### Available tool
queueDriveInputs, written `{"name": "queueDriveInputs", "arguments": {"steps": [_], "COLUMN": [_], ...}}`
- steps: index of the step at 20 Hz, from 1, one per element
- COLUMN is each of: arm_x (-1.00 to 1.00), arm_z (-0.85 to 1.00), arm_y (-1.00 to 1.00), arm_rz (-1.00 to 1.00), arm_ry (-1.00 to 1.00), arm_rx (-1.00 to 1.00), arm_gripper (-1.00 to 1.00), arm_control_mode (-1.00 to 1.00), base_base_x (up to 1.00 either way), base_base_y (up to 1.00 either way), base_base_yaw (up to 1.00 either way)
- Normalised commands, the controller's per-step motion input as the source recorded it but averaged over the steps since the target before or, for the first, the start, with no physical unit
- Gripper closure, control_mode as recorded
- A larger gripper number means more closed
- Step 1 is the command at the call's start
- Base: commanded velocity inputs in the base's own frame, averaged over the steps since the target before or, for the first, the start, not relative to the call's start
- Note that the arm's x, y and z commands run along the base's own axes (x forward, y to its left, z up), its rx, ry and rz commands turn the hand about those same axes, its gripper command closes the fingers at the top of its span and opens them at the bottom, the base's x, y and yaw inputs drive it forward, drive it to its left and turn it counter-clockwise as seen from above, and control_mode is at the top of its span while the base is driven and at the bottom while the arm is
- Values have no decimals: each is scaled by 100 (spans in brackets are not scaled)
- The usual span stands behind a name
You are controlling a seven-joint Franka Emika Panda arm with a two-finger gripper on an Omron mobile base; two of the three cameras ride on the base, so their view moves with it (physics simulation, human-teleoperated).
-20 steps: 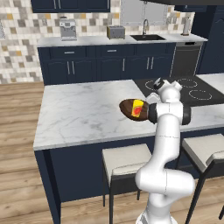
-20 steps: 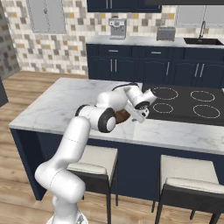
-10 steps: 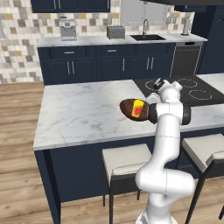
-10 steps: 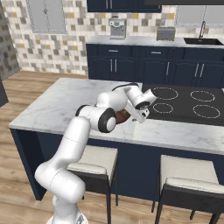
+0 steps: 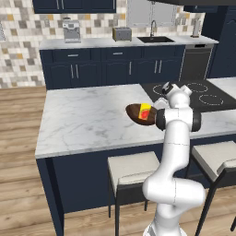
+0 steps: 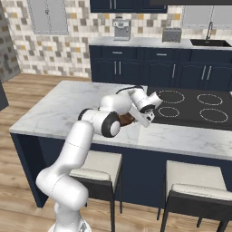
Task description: Place the cup inside the bowl on the dining table and move the bowl to any counter.
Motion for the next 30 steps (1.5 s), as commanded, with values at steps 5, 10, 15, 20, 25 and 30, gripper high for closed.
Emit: {"name": "queueDriveInputs", "arguments": {"steps": [5, 10, 15, 20, 25, 30], "arm_x": [0, 1, 1, 0, -2, -29], "arm_z": [0, 19, 30, 30, 28, 38], "arm_y": [0, 0, 0, 0, 0, 0], "arm_rz": [0, 0, 0, 0, 0, 0], "arm_ry": [0, 0, 0, 0, -3, -7], "arm_rx": [0, 0, 0, 0, 0, 0], "arm_gripper": [100, 100, 100, 100, 100, 100], "arm_control_mode": [-100, -100, -100, -100, -100, -100], "base_base_x": [0, 0, 0, 0, 0, 0], "base_base_y": [0, 0, 0, 0, 0, 0], "base_base_yaw": [0, 0, 0, 0, 0, 0]}}
